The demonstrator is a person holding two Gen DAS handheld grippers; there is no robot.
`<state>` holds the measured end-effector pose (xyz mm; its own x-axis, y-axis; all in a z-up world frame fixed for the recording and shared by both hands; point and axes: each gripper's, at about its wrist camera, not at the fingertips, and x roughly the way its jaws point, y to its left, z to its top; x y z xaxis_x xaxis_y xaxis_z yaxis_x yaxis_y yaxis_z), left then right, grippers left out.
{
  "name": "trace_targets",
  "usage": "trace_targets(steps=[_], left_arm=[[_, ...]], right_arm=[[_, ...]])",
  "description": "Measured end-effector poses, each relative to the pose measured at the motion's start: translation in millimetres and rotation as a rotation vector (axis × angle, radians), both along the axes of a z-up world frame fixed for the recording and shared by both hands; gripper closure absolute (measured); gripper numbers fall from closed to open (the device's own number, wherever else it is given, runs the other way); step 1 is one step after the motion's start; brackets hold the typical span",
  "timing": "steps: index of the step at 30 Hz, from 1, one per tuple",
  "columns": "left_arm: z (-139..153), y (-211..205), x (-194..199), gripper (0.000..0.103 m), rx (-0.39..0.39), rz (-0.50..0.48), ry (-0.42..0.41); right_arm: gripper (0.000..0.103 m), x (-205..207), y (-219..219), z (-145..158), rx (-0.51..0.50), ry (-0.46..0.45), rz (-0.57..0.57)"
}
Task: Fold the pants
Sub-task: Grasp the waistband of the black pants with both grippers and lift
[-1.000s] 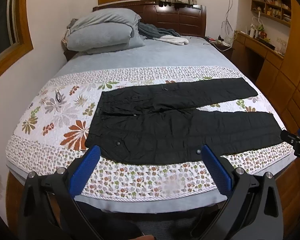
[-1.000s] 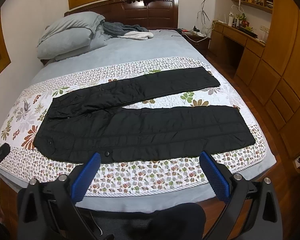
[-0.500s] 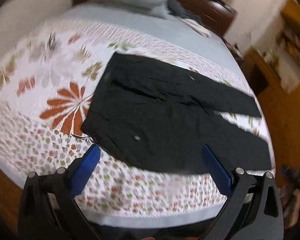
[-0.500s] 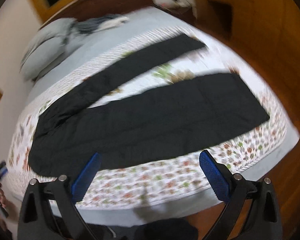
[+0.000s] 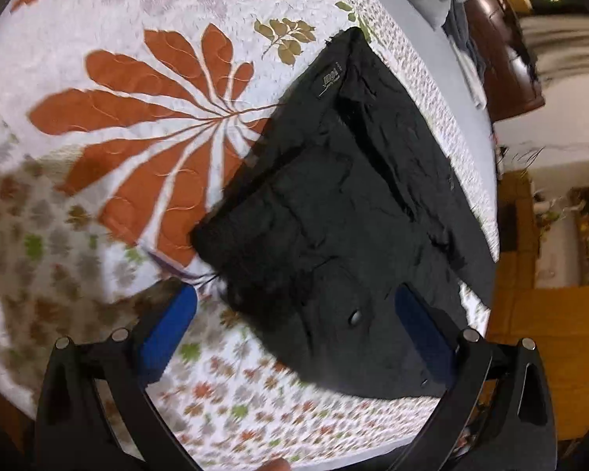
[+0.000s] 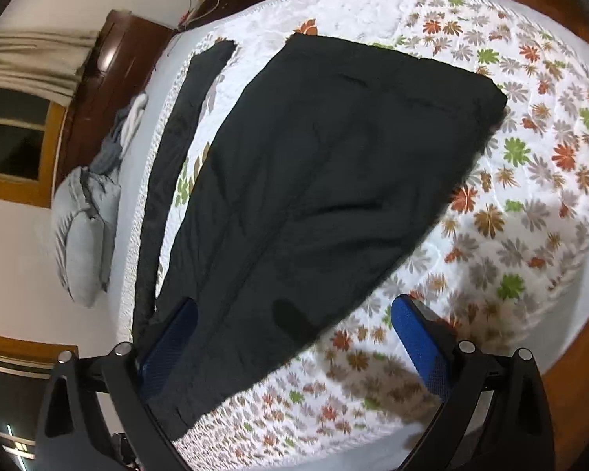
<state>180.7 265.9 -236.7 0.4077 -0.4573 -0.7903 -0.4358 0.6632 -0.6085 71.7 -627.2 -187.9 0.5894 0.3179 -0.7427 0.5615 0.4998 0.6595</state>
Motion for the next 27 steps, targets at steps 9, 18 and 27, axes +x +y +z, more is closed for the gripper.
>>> trace_targets(steps=[9,18,27], left_arm=[[-13,-18,15,0.012,-0.031,0.011,-0.008],[-23,-3,2,0.052,-0.007,0.026,0.027],[-13,-19,4,0.077,0.034,0.038,0.018]], right_arm=[[0.003,-3,-32,10,0.058,-0.073,-0.057],[0.007,-9,-82,-2,0.109,-0.146,-0.171],[0.087,3,-82,-11,0.075,-0.181,-0.161]])
